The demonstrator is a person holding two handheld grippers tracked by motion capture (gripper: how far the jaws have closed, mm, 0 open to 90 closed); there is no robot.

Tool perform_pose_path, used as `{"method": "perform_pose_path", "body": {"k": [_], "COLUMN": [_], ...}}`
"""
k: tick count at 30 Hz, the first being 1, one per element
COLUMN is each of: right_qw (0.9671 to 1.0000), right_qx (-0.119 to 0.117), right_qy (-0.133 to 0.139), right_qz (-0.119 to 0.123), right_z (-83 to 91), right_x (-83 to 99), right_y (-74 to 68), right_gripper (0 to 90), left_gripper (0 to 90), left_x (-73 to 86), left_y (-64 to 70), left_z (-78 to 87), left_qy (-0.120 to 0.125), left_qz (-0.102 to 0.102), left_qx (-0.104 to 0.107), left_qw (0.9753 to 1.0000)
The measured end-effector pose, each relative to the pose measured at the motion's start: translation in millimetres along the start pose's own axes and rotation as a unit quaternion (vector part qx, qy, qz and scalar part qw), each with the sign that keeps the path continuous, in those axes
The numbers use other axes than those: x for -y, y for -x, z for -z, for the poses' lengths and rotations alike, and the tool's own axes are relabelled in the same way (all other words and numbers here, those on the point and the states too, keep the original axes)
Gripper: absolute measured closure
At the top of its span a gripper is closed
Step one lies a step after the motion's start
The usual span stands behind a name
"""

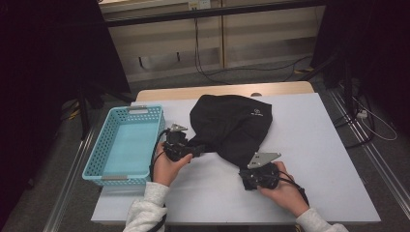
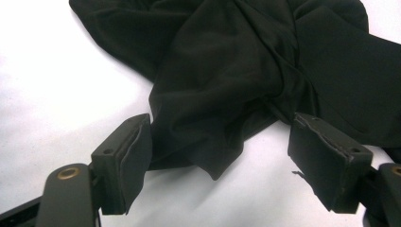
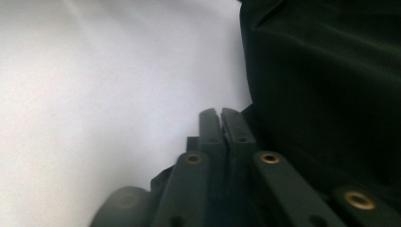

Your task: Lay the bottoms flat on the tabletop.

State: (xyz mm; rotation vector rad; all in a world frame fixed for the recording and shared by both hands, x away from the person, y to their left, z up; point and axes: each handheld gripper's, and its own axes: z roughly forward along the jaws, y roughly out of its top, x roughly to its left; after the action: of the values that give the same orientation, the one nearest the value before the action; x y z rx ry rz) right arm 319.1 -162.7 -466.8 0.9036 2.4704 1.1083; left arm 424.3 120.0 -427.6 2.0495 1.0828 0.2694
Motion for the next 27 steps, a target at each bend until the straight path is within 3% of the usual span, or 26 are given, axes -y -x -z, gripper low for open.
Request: {"method": "perform_pose_path", "body": {"k": [7, 8, 9, 10, 11, 12, 13, 14, 15, 16, 17, 20, 22, 23, 24, 25, 26, 27], "right_qw": [0.9997, 0.9988, 0.9988, 0.9972, 0.9972, 0.995, 0.995, 0.9934, 0.9934, 0.9961, 0.9969, 0.9963, 0.9954, 0.9954, 0.9944, 0.9944, 0.993, 0.993], "right_qx": [-0.015, -0.029, -0.029, -0.051, -0.051, -0.078, -0.078, -0.092, -0.092, -0.067, -0.054, -0.042, -0.008, -0.008, 0.017, 0.017, 0.039, 0.039], "right_qy": [0.014, 0.035, 0.035, 0.05, 0.05, 0.061, 0.061, 0.063, 0.063, 0.054, 0.053, 0.066, 0.078, 0.078, 0.081, 0.081, 0.081, 0.081], "right_qz": [-0.011, -0.017, -0.017, -0.021, -0.021, -0.015, -0.015, -0.026, -0.026, -0.018, -0.021, -0.036, -0.055, -0.055, -0.065, -0.065, -0.076, -0.076], "right_z": [2.0, 7.1, 7.1, 10.9, 10.9, 11.4, 11.4, 8.3, 8.3, 6.6, 7.9, 14.5, 26.0, 26.0, 32.4, 32.4, 37.2, 37.2], "right_x": [-3.5, -8.0, -8.0, -12.7, -12.7, -16.6, -16.6, -18.1, -18.1, -17.8, -17.1, -15.6, -12.9, -12.9, -9.0, -9.0, -3.9, -3.9], "right_y": [0.5, -2.1, -2.1, -7.3, -7.3, -15.4, -15.4, -20.4, -20.4, -19.9, -17.4, -9.3, 7.1, 7.1, 17.0, 17.0, 26.3, 26.3], "right_gripper": [90.0, 90.0, 90.0, 90.0, 90.0, 89.7, 89.7, 81.8, 81.8, 67.5, 66.0, 61.9, 58.1, 58.1, 56.1, 56.1, 55.3, 55.3], "left_gripper": [23.0, 22.9, 22.8, 22.7, 22.6, 22.6, 22.6, 22.6, 22.6, 22.4, 22.3, 22.3, 22.0, 22.0, 22.0, 22.0, 22.7, 22.8], "left_x": [-1.1, -1.7, -1.7, -2.8, -2.8, -3.2, -3.6, -3.9, -3.9, -3.9, -3.9, -3.8, -3.2, -2.4, -2.2, -1.3, -0.1, -0.1], "left_y": [2.0, 3.9, 3.9, 6.3, 6.3, 8.4, 10.2, 12.2, 14.1, 17.4, 17.4, 22.2, 25.8, 28.2, 29.6, 31.8, 35.1, 35.1], "left_z": [0.0, -0.4, -0.4, -0.7, -0.7, -1.4, -1.7, -2.5, -3.3, -4.2, -4.2, -5.7, -7.6, -9.6, -10.7, -12.9, -16.0, -16.0], "left_qy": [-0.001, 0.003, 0.003, 0.0, 0.0, 0.003, 0.001, 0.003, 0.002, -0.002, -0.002, -0.004, -0.006, -0.006, -0.013, -0.013, -0.017, -0.017], "left_qz": [-0.006, -0.005, -0.005, -0.011, -0.011, -0.009, -0.013, -0.014, -0.017, -0.02, -0.02, -0.024, -0.026, -0.028, -0.031, -0.031, -0.034, -0.034], "left_qx": [0.003, 0.005, 0.005, 0.011, 0.011, 0.014, 0.015, 0.017, 0.017, 0.02, 0.02, 0.028, 0.032, 0.033, 0.036, 0.037, 0.043, 0.043], "left_qw": [1.0, 1.0, 1.0, 0.9999, 0.9999, 0.9999, 0.9998, 0.9998, 0.9997, 0.9996, 0.9996, 0.9993, 0.9991, 0.9991, 0.9988, 0.9987, 0.9984, 0.9984]}}
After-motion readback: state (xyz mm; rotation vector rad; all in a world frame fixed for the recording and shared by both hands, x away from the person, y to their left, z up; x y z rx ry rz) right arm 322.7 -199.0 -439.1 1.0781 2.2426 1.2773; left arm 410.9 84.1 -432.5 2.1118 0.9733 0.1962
